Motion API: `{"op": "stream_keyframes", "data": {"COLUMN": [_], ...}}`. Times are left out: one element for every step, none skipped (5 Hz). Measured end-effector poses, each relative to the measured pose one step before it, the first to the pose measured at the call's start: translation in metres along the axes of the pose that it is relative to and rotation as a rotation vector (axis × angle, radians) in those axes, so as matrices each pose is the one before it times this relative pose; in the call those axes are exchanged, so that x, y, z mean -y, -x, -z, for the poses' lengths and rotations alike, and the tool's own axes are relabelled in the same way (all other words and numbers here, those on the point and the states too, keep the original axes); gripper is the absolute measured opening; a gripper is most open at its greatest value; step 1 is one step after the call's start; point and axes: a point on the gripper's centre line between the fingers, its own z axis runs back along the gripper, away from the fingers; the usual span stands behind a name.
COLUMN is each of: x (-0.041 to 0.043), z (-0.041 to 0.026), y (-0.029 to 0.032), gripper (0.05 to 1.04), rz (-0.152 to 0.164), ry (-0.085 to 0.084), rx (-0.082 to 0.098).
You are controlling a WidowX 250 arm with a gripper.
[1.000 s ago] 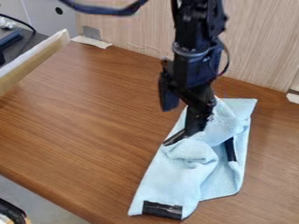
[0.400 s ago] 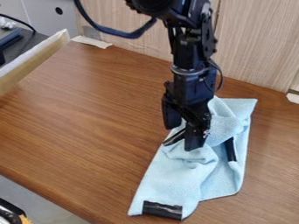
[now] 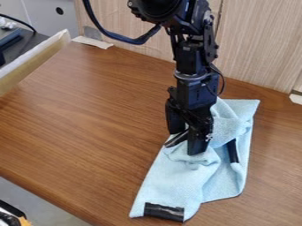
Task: Unfold the cloth from the bottom right to the top left
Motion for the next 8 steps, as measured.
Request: {"op": "stream_keyframes", "data": {"x": [0.00018,-0.00110,-0.00014,-0.00067,-0.00056,0.00345,-0.00132,-0.00805], "z": [0.00031,-0.00014,0.00000,-0.00031,-0.00015,-0.01334,-0.02651,-0.02828], "y": [0.00043,-0.00003,-0.00020,-0.00010,0.00137,-0.00112,0.00255,0.00183], "gripper": [0.654,0.358,0.160,0.067,0.057,0.056,0.056,0.056], "rz": [0.0028,-0.0046,-0.0077,-0.0079,-0.0071,0.0136,-0.0146,-0.0183], "ry": [0.0007,-0.0018,-0.0009,-0.0039,-0.0047,-0.0332,-0.0620,-0.0556], "rx": [-0.0013,0.0030,0.0013,-0.0007,-0.0067,0.0106,0.0311,0.0363]}}
